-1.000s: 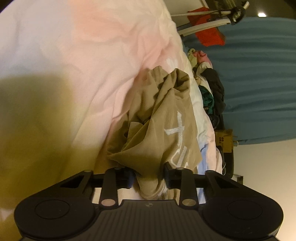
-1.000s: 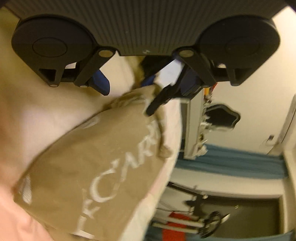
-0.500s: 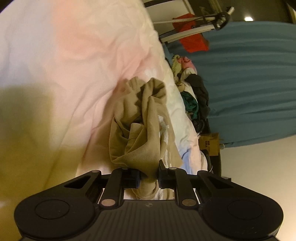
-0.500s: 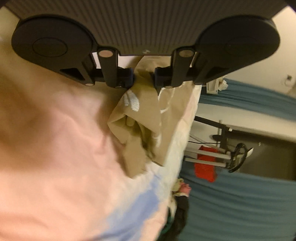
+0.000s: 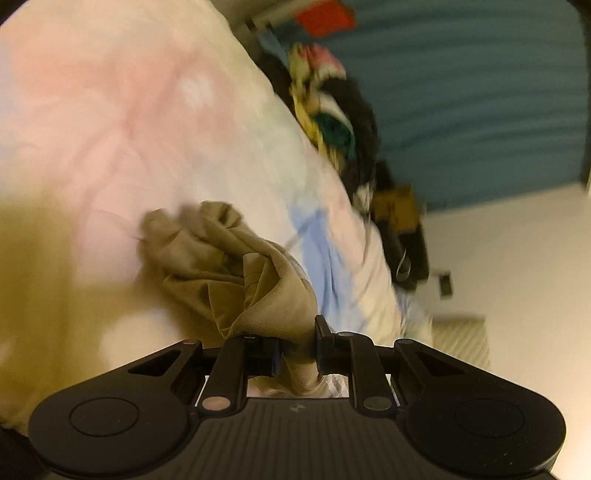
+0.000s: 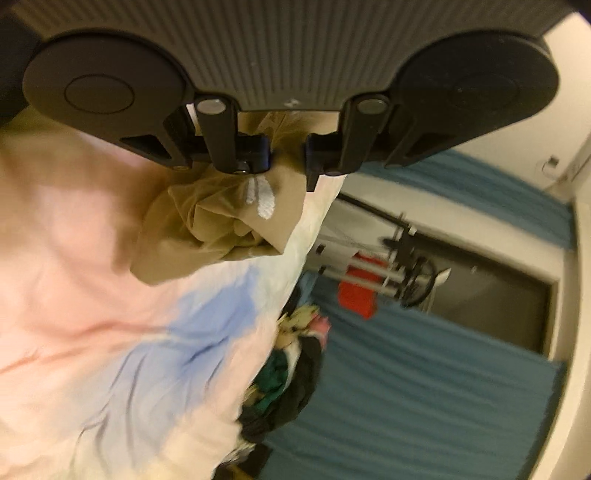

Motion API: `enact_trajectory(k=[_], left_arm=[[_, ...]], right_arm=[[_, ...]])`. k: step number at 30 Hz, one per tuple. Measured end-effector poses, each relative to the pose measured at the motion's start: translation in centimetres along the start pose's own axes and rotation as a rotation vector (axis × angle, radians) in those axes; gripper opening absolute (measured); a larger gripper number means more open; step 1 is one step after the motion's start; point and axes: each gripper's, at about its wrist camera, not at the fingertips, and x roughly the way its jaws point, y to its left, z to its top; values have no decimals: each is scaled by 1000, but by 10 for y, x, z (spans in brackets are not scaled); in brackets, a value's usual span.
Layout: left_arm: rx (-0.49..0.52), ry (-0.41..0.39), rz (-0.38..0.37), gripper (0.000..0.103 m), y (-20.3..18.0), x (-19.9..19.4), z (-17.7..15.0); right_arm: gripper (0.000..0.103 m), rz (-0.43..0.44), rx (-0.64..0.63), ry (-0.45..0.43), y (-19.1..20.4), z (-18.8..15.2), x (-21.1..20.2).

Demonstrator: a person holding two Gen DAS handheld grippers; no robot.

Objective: Fold clothes

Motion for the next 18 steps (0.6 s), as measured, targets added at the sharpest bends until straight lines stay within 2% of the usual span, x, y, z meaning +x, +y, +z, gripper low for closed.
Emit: enact_trajectory(k=[3, 7, 10, 13, 15, 17, 18], left_arm=[[37, 52, 43, 19, -40, 43, 16], [82, 92, 67, 19, -100, 121, 52], [128, 64, 11, 19, -145, 180, 84], [179, -9, -83, 19, -183, 231, 105], [219, -46, -118, 19, -197, 259, 107], [286, -69, -147, 20, -202, 288, 105], [330, -70, -159, 20, -197, 300, 101]], right_arm=[[21, -32, 43, -32, -1, 38, 12], [21, -79, 59, -98, 6, 105, 53], [20, -91, 16, -173, 20, 162, 86], [20, -87, -61, -267, 32, 199, 105], [20, -80, -120, -324, 37, 219, 117], [20, -60, -161, -379, 25, 230, 128], [20, -70, -169, -380, 12, 230, 133]])
